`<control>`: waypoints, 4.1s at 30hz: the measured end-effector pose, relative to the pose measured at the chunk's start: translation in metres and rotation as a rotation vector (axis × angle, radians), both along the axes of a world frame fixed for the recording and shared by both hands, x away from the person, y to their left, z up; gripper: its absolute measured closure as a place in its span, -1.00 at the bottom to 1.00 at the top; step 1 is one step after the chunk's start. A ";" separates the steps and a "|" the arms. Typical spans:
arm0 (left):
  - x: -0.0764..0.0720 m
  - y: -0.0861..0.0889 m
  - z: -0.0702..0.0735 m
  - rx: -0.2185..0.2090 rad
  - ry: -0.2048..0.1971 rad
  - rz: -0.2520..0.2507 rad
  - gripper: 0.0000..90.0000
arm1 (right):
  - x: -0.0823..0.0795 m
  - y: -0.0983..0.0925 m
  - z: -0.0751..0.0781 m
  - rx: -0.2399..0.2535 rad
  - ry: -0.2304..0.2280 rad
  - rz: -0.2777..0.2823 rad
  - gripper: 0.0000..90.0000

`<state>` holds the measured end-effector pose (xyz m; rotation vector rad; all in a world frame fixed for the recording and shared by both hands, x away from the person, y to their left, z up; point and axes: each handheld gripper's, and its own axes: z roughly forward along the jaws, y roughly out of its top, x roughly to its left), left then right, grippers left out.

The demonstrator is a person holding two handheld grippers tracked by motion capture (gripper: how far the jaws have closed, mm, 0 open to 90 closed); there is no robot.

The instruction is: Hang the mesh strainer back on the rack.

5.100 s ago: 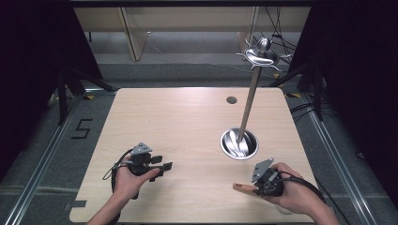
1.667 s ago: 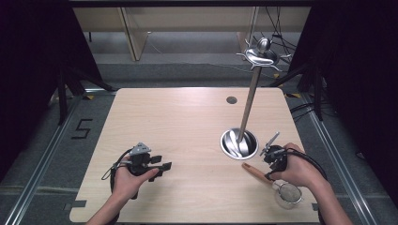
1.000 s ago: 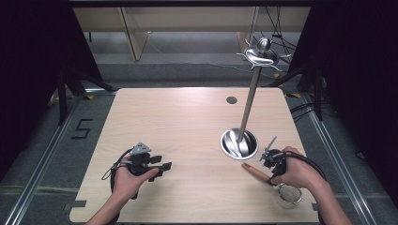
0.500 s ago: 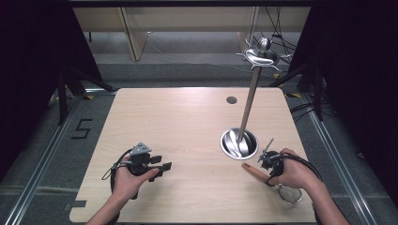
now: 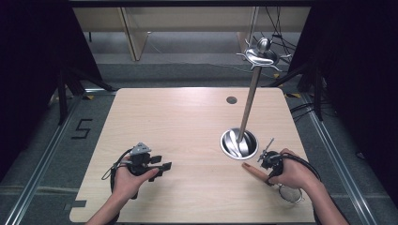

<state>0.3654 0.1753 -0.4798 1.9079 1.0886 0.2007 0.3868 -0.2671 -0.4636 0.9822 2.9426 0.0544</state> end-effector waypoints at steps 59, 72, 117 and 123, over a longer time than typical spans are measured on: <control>-0.001 0.001 0.001 -0.014 -0.006 0.011 -0.05 | -0.028 -0.043 0.041 0.627 -0.503 -0.196 0.54; -0.001 0.001 0.001 -0.009 -0.007 0.012 -0.05 | -0.030 -0.043 0.053 0.695 -0.572 -0.244 0.54; 0.001 0.001 0.000 -0.007 -0.003 0.008 -0.05 | -0.030 -0.041 0.089 0.787 -0.769 -0.275 0.54; 0.001 0.000 0.000 -0.012 -0.003 0.010 -0.05 | -0.031 -0.039 0.095 0.802 -0.752 -0.294 0.54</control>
